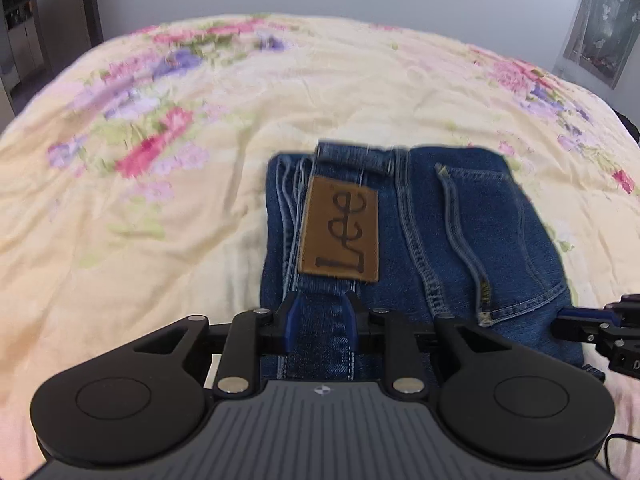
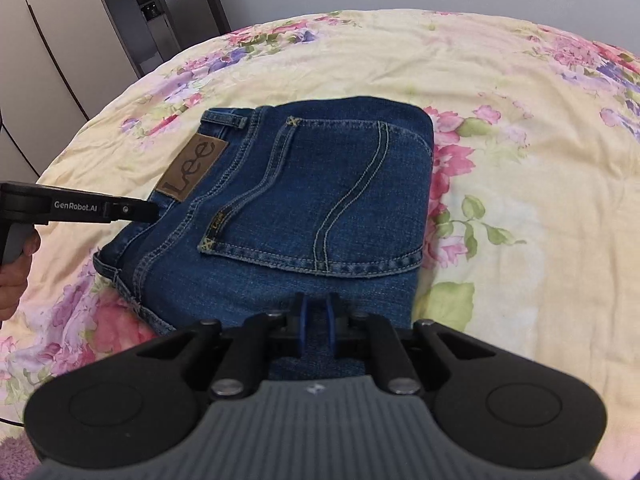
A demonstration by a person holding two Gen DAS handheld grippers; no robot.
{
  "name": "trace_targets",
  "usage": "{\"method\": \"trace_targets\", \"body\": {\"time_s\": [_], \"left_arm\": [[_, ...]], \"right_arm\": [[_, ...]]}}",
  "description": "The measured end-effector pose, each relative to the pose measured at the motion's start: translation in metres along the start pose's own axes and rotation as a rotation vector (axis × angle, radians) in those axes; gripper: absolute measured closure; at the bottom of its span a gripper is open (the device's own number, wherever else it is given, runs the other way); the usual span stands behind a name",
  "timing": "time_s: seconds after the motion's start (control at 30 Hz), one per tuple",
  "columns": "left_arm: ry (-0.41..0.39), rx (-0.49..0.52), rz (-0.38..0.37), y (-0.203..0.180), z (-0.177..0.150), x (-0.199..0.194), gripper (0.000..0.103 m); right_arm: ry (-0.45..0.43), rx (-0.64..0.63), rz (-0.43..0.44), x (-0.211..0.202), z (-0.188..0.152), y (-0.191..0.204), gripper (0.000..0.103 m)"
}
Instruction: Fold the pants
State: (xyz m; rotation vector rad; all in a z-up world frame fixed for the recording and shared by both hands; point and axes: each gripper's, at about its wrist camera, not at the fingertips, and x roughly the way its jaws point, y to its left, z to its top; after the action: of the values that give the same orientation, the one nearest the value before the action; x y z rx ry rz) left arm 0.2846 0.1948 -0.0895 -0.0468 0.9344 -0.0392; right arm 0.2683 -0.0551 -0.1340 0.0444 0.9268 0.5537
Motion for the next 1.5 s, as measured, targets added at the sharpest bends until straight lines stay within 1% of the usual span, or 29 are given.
{"method": "trace_targets", "body": {"time_s": [0.03,0.1,0.23,0.37,0.43,0.47,0.5,0.53,0.57,0.6,0.63,0.67,0.7,0.73,0.77,0.8,0.83,0.9,0.93,0.97,1.0,1.07,1.13,1.17,1.23,1.3,1.4,1.5], "left_arm": [[-0.021,0.022,0.009,-0.002,0.003,-0.012,0.074],[-0.051,0.059,0.027,-0.005,0.008,-0.036,0.074],[-0.111,0.104,0.046,-0.009,0.02,-0.097,0.074],[-0.189,0.141,0.085,-0.016,0.024,-0.164,0.073],[-0.214,0.144,0.103,-0.019,0.021,-0.194,0.071],[-0.228,0.145,0.101,-0.02,0.017,-0.209,0.069],[-0.241,0.151,0.092,-0.022,0.012,-0.223,0.063],[-0.254,0.161,0.091,-0.025,0.005,-0.236,0.053],[-0.273,0.168,0.098,-0.03,-0.004,-0.248,0.047],[-0.295,0.171,0.1,-0.033,-0.012,-0.258,0.039],[-0.321,0.168,0.104,-0.037,-0.023,-0.268,0.033],[-0.339,0.16,0.11,-0.04,-0.032,-0.276,0.03],[-0.356,0.156,0.116,-0.044,-0.042,-0.282,0.026],[-0.369,0.158,0.123,-0.049,-0.05,-0.286,0.019],[-0.379,0.167,0.135,-0.055,-0.059,-0.29,0.013],[-0.386,0.176,0.156,-0.061,-0.067,-0.292,0.005],[-0.39,0.18,0.184,-0.068,-0.073,-0.292,0.004],[-0.378,0.195,0.251,-0.084,-0.086,-0.287,0.004],[-0.375,0.21,0.275,-0.091,-0.091,-0.282,0.004],[-0.384,0.209,0.296,-0.097,-0.096,-0.278,0.004],[-0.39,0.2,0.306,-0.103,-0.101,-0.273,0.004],[-0.361,0.171,0.291,-0.112,-0.105,-0.26,0.004],[-0.323,0.117,0.264,-0.117,-0.11,-0.246,0.004],[-0.311,0.096,0.263,-0.118,-0.114,-0.239,0.004],[-0.283,0.065,0.287,-0.122,-0.119,-0.223,0.004],[-0.241,0.055,0.301,-0.122,-0.121,-0.208,0.004],[-0.199,0.039,0.302,-0.12,-0.125,-0.196,0.004],[-0.176,0.03,0.291,-0.12,-0.127,-0.19,0.004]], "right_arm": [[-0.018,-0.001,0.007,-0.011,0.003,0.002,0.091],[-0.061,-0.005,0.021,-0.033,0.01,0.006,0.079],[-0.141,-0.035,0.028,-0.08,0.021,0.022,0.076],[-0.238,-0.063,0.054,-0.135,0.022,0.044,0.063],[-0.287,-0.087,0.064,-0.163,0.016,0.057,0.06],[-0.311,-0.102,0.066,-0.177,0.011,0.063,0.056],[-0.334,-0.117,0.064,-0.189,0.005,0.069,0.052],[-0.355,-0.132,0.061,-0.2,-0.001,0.075,0.049],[-0.378,-0.149,0.054,-0.214,-0.009,0.079,0.045],[-0.394,-0.162,0.045,-0.223,-0.016,0.083,0.045],[-0.402,-0.172,0.033,-0.23,-0.023,0.086,0.045],[-0.406,-0.174,0.019,-0.237,-0.031,0.089,0.044],[-0.408,-0.166,0.011,-0.244,-0.039,0.09,0.041],[-0.41,-0.151,0.012,-0.249,-0.046,0.09,0.04],[-0.414,-0.137,0.015,-0.253,-0.053,0.091,0.036],[-0.42,-0.125,0.014,-0.256,-0.06,0.091,0.034],[-0.428,-0.118,0.008,-0.26,-0.068,0.093,0.033],[-0.438,-0.114,-0.02,-0.264,-0.08,0.097,0.029],[-0.441,-0.115,-0.037,-0.264,-0.085,0.099,0.028],[-0.443,-0.115,-0.053,-0.265,-0.091,0.102,0.023],[-0.445,-0.11,-0.067,-0.264,-0.095,0.103,0.021],[-0.441,-0.095,-0.086,-0.263,-0.104,0.106,0.022],[-0.422,-0.086,-0.102,-0.257,-0.111,0.107,0.022],[-0.411,-0.085,-0.112,-0.255,-0.114,0.107,0.022],[-0.383,-0.07,-0.133,-0.248,-0.118,0.105,0.022],[-0.361,-0.045,-0.141,-0.241,-0.122,0.1,0.022],[-0.323,-0.024,-0.156,-0.225,-0.126,0.095,0.022],[-0.283,-0.005,-0.172,-0.21,-0.129,0.09,0.022]]}}
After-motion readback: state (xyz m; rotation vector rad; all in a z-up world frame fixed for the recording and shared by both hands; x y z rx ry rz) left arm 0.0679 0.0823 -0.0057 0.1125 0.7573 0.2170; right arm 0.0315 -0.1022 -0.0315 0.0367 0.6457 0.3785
